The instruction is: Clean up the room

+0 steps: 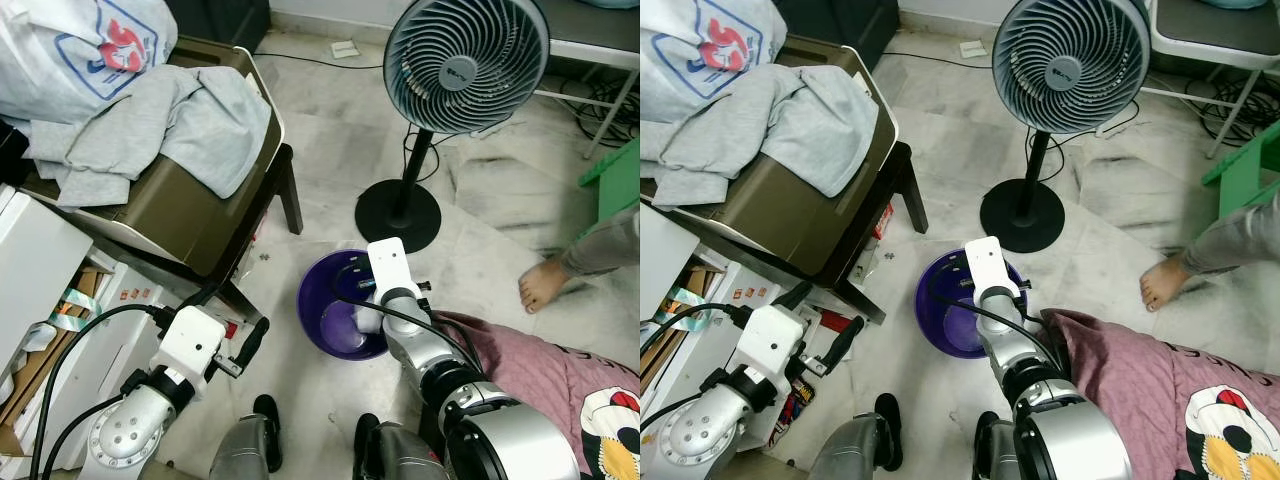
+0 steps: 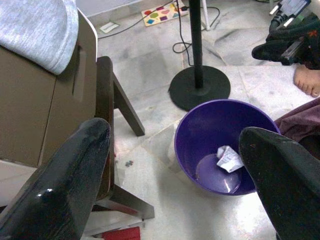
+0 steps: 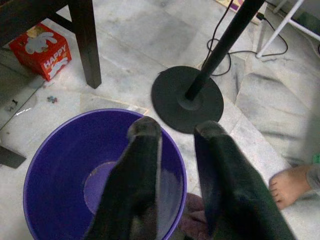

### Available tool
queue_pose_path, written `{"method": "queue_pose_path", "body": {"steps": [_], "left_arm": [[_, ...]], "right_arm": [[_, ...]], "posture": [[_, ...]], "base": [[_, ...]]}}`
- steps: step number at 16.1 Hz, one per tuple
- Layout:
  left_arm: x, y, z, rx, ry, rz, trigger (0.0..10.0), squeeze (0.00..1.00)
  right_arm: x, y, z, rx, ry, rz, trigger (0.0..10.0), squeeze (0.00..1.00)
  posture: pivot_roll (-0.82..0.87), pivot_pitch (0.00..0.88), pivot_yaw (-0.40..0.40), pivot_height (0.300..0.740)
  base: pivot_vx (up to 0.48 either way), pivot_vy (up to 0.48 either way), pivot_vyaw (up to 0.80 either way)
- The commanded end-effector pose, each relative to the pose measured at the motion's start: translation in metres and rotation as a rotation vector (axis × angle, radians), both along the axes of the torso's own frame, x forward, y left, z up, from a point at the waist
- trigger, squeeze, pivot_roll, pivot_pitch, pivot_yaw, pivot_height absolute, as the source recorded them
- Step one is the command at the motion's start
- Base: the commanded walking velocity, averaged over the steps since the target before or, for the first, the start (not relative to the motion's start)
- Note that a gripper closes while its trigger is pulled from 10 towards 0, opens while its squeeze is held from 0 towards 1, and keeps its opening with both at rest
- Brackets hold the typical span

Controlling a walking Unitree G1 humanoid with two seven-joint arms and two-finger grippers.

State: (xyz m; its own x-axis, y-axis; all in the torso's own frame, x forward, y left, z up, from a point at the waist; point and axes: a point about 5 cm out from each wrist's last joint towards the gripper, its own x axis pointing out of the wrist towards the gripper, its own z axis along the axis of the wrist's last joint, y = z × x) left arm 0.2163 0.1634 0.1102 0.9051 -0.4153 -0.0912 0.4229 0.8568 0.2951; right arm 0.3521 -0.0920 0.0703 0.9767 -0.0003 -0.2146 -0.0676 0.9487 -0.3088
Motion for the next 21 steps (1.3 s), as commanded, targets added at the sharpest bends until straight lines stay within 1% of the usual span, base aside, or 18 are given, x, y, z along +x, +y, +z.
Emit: {"method": "queue_pose_path", "body": {"steps": [1,3,4,5,6,7,8,10,12,14,15,16,17,18,19,21], "left_arm": [[-0.004,0.003,-0.007,0.016,0.030,0.016,10.0,0.00],[0.002,-0.002,-0.007,0.005,0.014,0.023,10.0,0.00],[0.006,-0.005,-0.007,-0.002,0.000,0.033,10.0,0.00],[0.010,-0.008,-0.007,-0.016,-0.008,0.046,10.0,0.00],[0.018,-0.010,-0.008,-0.040,-0.013,0.073,10.0,0.00],[0.023,-0.011,-0.008,-0.058,-0.018,0.092,10.0,0.00],[0.029,-0.012,-0.008,-0.081,-0.025,0.114,10.0,0.00],[0.040,-0.014,-0.008,-0.103,-0.037,0.136,10.0,0.00],[0.045,-0.016,-0.009,-0.110,-0.058,0.149,10.0,0.00],[0.048,-0.017,-0.011,-0.113,-0.074,0.163,10.0,0.00],[0.051,-0.014,-0.013,-0.147,-0.075,0.206,10.0,0.00],[0.053,-0.012,-0.016,-0.167,-0.061,0.227,10.0,0.00],[0.056,-0.010,-0.020,-0.186,-0.047,0.240,10.0,0.00],[0.057,-0.010,-0.021,-0.192,-0.044,0.247,10.0,0.00],[0.057,-0.010,-0.023,-0.192,-0.050,0.252,10.0,0.00],[0.053,-0.014,-0.022,-0.174,-0.074,0.227,10.0,0.00]], "right_arm": [[-0.007,0.007,-0.008,0.010,0.018,0.026,10.0,1.00],[-0.009,0.019,-0.004,0.082,-0.022,0.107,10.0,1.00],[-0.012,0.023,-0.003,0.124,-0.048,0.146,10.0,1.00],[-0.015,0.021,-0.003,0.155,-0.070,0.167,10.0,1.00],[-0.020,0.013,-0.004,0.167,-0.099,0.181,10.0,1.00],[-0.022,0.006,-0.004,0.177,-0.110,0.184,10.0,1.00],[-0.023,-0.004,-0.002,0.193,-0.127,0.176,10.0,1.00],[-0.022,-0.016,0.004,0.204,-0.157,0.172,10.0,1.00],[-0.026,-0.026,0.009,0.217,-0.185,0.165,10.0,1.00],[-0.033,-0.033,0.012,0.231,-0.204,0.154,10.0,1.00],[-0.040,-0.039,0.010,0.250,-0.218,0.117,10.0,1.00],[-0.042,-0.042,0.010,0.247,-0.219,0.106,10.0,1.00],[-0.043,-0.048,0.012,0.250,-0.220,0.099,10.0,0.73],[-0.045,-0.050,0.012,0.243,-0.219,0.094,10.0,0.00],[-0.051,-0.052,0.012,0.287,-0.206,0.112,10.0,0.00],[-0.060,-0.054,0.014,0.312,-0.214,0.116,10.0,0.00]], "posture": [[0.17,0.339,0.050,0.740],[0.15,0.319,0.044,0.740],[0.13,0.304,0.036,0.740],[0.12,0.298,0.033,0.740],[0.08,0.270,0.020,0.740],[0.06,0.256,0.013,0.740],[0.05,0.237,0.005,0.740],[0.02,0.205,-0.003,0.740],[0.00,0.171,-0.003,0.740],[-0.02,0.148,-0.006,0.740],[-0.04,0.115,-0.014,0.740],[-0.05,0.107,-0.016,0.740],[-0.05,0.088,-0.024,0.740],[-0.05,0.080,-0.026,0.740],[-0.05,0.071,-0.025,0.740],[-0.05,0.071,-0.027,0.740]], "base": [[0.000,0.000,0.00],[0.000,0.000,0.00],[0.000,0.000,0.00],[0.000,0.000,0.00],[0.000,0.000,0.00],[0.000,0.000,0.00],[0.000,0.000,0.00],[0.000,0.000,0.00],[0.000,0.000,0.00],[0.000,0.000,0.00],[0.000,0.000,0.00],[0.000,0.000,0.00],[0.000,0.000,0.00],[0.000,0.000,0.00],[0.000,0.000,0.00],[0.000,0.000,0.00]]}}
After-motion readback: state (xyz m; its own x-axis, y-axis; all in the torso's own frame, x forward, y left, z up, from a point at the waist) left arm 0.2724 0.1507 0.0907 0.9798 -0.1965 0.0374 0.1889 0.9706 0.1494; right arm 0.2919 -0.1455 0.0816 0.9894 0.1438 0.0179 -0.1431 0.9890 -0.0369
